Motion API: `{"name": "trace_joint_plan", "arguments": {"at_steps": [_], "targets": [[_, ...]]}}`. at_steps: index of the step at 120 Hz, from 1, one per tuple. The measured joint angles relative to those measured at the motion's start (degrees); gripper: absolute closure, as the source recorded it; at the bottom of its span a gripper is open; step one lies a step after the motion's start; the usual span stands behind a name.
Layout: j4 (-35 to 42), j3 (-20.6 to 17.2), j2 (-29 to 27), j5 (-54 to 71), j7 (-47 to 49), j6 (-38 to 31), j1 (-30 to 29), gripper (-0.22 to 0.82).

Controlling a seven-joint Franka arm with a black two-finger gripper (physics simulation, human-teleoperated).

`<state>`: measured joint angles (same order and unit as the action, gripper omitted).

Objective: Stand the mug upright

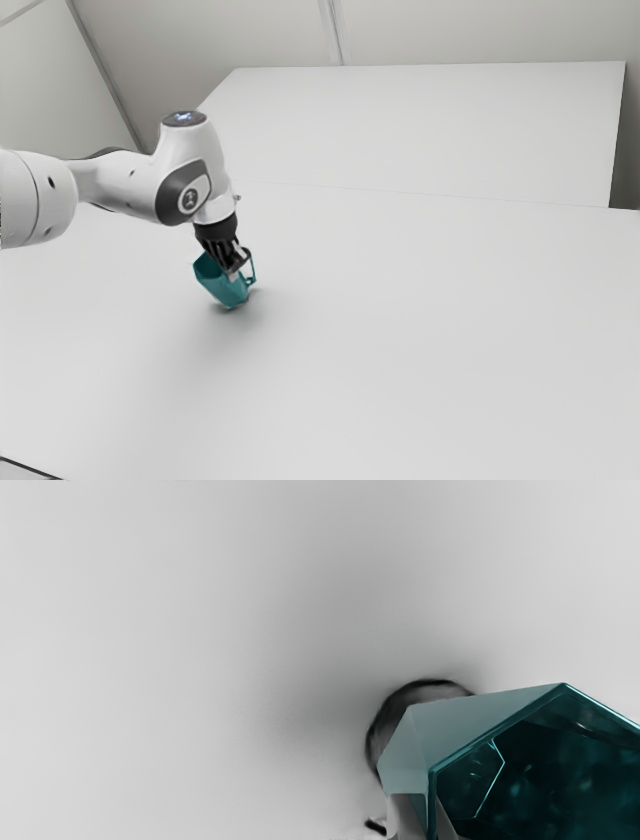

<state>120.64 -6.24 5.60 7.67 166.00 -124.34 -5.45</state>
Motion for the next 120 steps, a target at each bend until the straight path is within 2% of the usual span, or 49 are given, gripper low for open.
{"name": "trace_joint_plan", "arguments": {"at_steps": [13, 59, 78, 88, 102, 120], "targets": [[-0.1, -0.7, 0.4, 0.4, 0.0, 0.7, 2.1, 0.79], [-1.8, -0.9, 3.0, 2.1, 0.0, 1.6, 2.0, 0.78], [-1.7, -0.9, 1.5, 2.3, 0.0, 2.1, 2.0, 0.44], [-1.5, -0.8, -0.4, 2.3, 0.0, 2.9, 2.0, 0.29], [-1.4, -0.9, -3.7, 2.0, 0.0, 4.2, 2.1, 0.17], [-2.8, -0.8, -6.4, 1.3, 0.0, 5.1, 3.0, 0.08]]}}
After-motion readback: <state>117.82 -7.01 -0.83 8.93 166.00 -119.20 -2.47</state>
